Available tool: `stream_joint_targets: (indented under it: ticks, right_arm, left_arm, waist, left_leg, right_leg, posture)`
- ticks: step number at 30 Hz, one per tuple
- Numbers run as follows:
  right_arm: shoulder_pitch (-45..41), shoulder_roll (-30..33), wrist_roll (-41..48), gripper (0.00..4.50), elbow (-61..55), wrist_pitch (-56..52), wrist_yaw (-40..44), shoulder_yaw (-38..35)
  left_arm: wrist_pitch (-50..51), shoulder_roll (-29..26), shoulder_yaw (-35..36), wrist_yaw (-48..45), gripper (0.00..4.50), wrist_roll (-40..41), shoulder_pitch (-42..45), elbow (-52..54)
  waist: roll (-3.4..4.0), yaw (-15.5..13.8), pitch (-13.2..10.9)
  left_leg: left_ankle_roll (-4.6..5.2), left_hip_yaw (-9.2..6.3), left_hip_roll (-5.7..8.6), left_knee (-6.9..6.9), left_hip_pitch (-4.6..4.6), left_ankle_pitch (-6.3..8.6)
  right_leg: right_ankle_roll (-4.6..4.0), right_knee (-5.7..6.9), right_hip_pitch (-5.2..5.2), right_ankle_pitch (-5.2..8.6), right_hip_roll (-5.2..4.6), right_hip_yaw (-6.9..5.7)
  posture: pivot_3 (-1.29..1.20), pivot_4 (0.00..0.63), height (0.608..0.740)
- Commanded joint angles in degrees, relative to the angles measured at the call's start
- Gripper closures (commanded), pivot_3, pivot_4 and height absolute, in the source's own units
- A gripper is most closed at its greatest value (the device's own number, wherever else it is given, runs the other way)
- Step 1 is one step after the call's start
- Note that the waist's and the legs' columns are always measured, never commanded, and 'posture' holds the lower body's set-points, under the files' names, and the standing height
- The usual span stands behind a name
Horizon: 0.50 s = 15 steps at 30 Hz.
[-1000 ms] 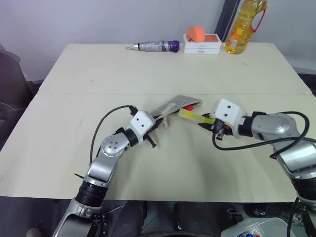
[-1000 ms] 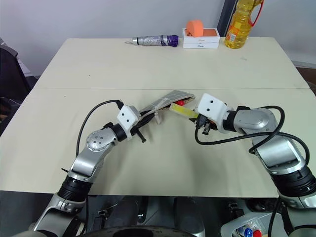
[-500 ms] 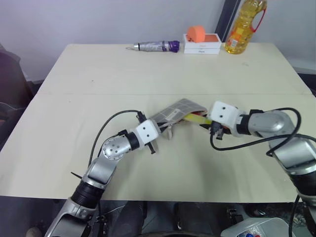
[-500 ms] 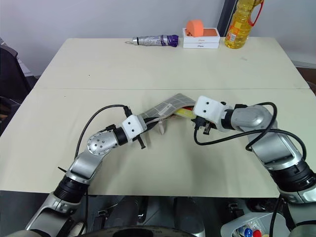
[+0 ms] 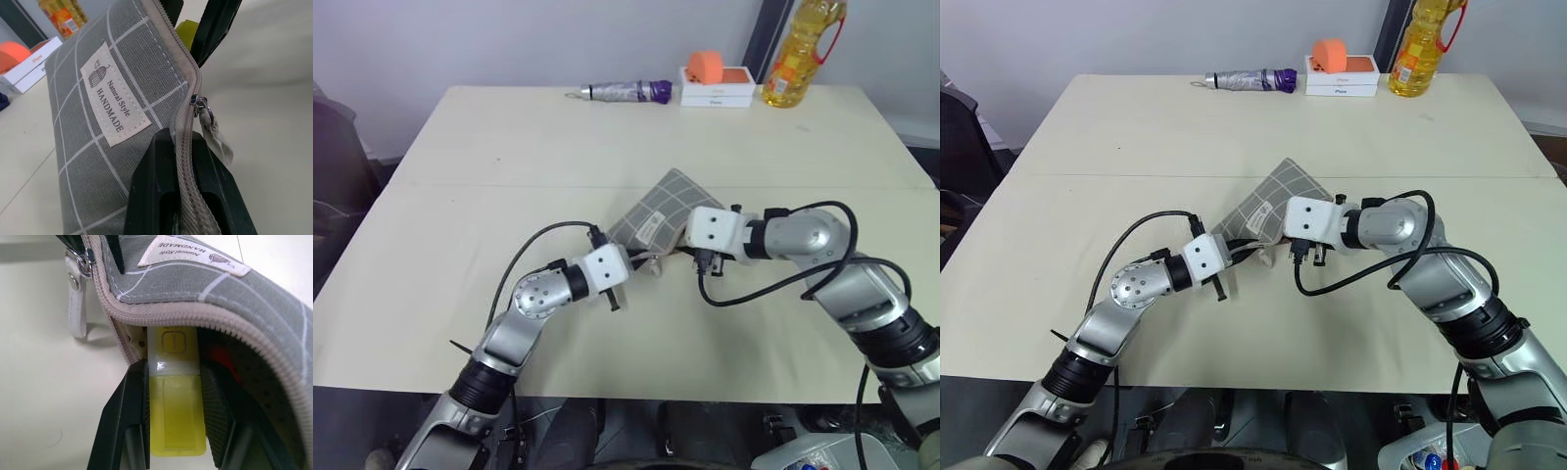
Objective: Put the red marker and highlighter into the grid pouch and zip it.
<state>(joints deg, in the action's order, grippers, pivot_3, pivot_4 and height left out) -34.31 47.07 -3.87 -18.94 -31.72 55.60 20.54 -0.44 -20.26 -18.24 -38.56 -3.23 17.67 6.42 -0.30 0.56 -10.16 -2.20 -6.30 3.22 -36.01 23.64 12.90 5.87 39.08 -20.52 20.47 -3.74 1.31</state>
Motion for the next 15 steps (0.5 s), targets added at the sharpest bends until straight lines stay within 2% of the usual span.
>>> stream_joint_targets:
  ticks: [1,5,10,15]
  right_arm:
    - [-1.8,-0.6,3.6,2.24,-3.5,0.5,1.9,-4.0]
    - [-1.4,0.0,8.9,0.21,-5.9,-1.0,3.1,-10.2]
    - [-1.4,0.8,20.5,0.21,-8.7,-8.9,5.0,-21.3]
    - [-0.7,0.4,24.5,0.21,-8.5,-12.4,1.9,-25.3]
  left_arm:
    - [0.0,0.4,0.9,0.5,4.5,1.1,-0.1,2.7]
    - [2.2,1.4,2.7,1.9,4.5,2.4,-0.3,2.9]
    - [7.0,3.9,5.6,3.5,4.5,6.6,0.3,3.4]
    - [14.7,8.0,9.2,5.4,4.5,13.0,2.8,4.4]
  waist:
    - [0.0,0.1,0.0]
    - [0.0,0.1,0.0]
    - [-0.01,0.1,0.0]
    - [-0.01,0.1,0.0]
  left_leg:
    - [0.0,0.0,0.0,0.01,0.0,0.0]
    - [0.0,-0.02,-0.01,0.02,0.0,0.0]
    - [0.01,-0.02,-0.02,0.01,0.0,0.0]
    - [0.01,-0.03,-0.02,-0.01,0.0,0.01]
  right_leg:
    - [0.0,0.0,-0.01,0.0,0.01,0.0]
    - [0.0,0.0,-0.02,0.0,0.0,0.0]
    - [0.0,0.0,0.0,0.0,0.02,0.0]
    - [0.0,0.0,0.02,0.0,-0.01,-0.01]
  posture:
    - [0.0,0.15,0.74]
    - [0.0,0.15,0.74]
    - [0.0,0.15,0.74]
    - [0.0,0.15,0.74]
